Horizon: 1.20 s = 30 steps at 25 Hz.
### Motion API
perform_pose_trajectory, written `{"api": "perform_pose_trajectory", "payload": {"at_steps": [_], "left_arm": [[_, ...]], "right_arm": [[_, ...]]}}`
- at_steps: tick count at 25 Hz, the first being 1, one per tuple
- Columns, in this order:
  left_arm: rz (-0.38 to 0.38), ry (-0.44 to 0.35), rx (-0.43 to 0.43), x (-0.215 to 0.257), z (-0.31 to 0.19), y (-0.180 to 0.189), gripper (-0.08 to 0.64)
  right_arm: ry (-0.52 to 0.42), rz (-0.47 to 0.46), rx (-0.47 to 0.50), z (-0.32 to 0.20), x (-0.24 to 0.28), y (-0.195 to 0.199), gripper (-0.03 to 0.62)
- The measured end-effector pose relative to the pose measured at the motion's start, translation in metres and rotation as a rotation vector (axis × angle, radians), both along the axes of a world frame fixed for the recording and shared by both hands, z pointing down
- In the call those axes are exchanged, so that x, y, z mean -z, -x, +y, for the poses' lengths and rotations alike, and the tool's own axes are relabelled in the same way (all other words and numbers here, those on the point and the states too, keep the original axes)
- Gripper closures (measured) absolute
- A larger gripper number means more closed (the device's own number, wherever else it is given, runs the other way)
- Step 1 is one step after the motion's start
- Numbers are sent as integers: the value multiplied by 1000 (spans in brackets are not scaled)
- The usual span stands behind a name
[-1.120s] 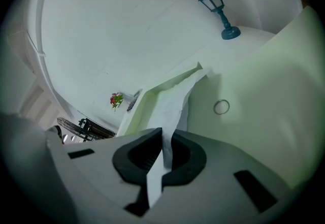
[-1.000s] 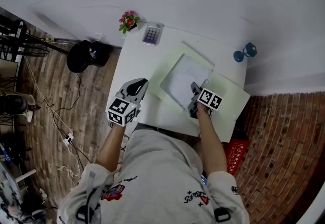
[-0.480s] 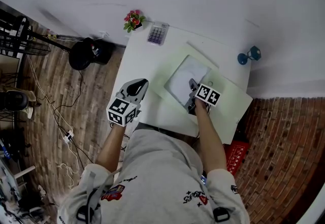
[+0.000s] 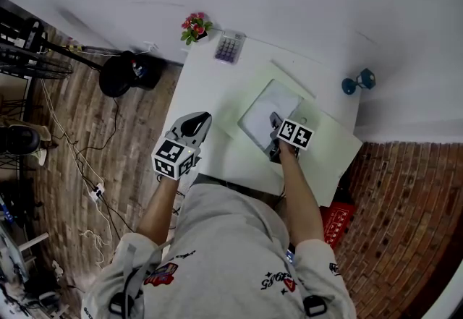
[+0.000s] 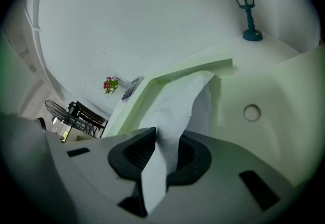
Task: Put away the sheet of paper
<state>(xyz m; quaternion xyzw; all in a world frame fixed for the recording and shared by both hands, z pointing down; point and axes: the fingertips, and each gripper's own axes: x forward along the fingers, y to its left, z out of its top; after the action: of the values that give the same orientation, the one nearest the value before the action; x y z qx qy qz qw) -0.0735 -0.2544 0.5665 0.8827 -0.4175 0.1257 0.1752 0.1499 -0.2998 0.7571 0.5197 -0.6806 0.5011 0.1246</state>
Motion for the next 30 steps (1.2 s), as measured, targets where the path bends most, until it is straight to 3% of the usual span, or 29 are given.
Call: {"api": "perform_pose_trajectory", "payload": {"at_steps": [13,22,25,29,30], "left_arm": [[11,-10,-31,3,6,-10,526],[12,-27,-51,10,14,-20,526],[10,-43,-64,15,15,-25,525],[8,-64,-79,21,19,-33,526],[8,-71,-83,23,20,-36,526]], "right_arm": [[-9,129,11,16,3,-27,402],[-29,147,19,41,12,-48,399],[-95,166,59,49,27,-49,443],[-219,221,84,58,54,-54,583],[-251,233,85,60,62,-56,583]]}}
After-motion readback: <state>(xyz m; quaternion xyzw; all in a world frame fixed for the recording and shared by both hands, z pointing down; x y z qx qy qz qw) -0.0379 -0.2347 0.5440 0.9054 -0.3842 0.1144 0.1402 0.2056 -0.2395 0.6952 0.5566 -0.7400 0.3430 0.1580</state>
